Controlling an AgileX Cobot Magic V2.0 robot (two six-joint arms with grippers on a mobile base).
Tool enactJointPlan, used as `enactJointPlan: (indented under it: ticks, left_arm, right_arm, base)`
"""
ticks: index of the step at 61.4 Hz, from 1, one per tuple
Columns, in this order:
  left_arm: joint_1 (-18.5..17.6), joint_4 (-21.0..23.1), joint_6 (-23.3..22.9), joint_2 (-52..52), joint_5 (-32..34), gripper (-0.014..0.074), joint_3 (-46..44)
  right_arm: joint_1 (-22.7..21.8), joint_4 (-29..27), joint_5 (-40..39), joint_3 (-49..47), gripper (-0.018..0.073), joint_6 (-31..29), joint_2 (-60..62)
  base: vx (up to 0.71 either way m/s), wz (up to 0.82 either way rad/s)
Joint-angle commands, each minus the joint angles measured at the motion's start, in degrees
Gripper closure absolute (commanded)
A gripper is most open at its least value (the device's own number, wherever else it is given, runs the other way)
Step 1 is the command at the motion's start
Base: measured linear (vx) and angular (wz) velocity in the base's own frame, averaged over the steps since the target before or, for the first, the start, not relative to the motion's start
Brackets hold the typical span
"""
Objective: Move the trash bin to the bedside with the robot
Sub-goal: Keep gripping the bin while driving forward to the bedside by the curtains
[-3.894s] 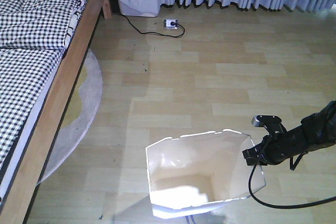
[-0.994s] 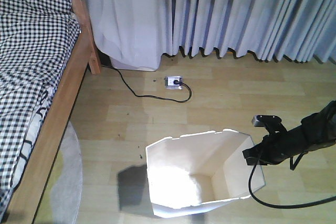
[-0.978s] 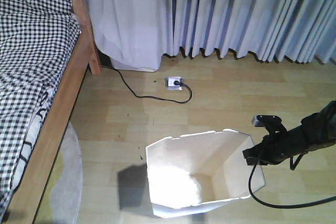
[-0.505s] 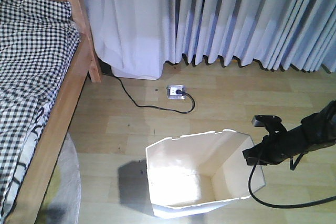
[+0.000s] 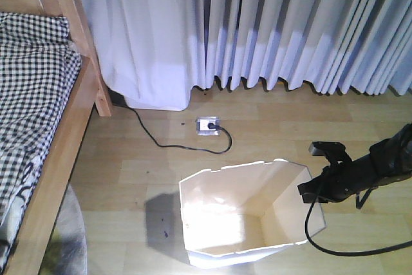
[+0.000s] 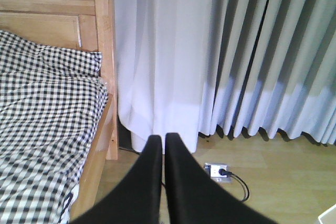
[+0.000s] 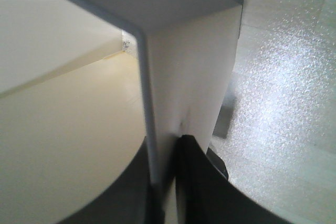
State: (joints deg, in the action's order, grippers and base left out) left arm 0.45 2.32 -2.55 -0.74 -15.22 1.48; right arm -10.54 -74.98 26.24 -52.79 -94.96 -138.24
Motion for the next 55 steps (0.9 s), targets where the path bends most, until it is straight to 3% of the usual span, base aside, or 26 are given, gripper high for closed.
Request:
enactJointPlan:
  ticks: [1, 55]
  left_arm:
    - [0.0, 0.3, -0.3, -0.8, 3.8, 0.0602, 1.1]
    - [0.0, 0.3, -0.3, -0.8, 3.8, 0.0602, 1.1]
  right_arm:
    - [-0.3, -2.0, 11.1, -0.5, 0.0566, 0.2, 4.3]
    - [-0.3, -2.0, 11.1, -0.5, 0.0566, 0.2, 4.3]
  base:
    - [0.17, -0.06]
    - [0.14, 0.02]
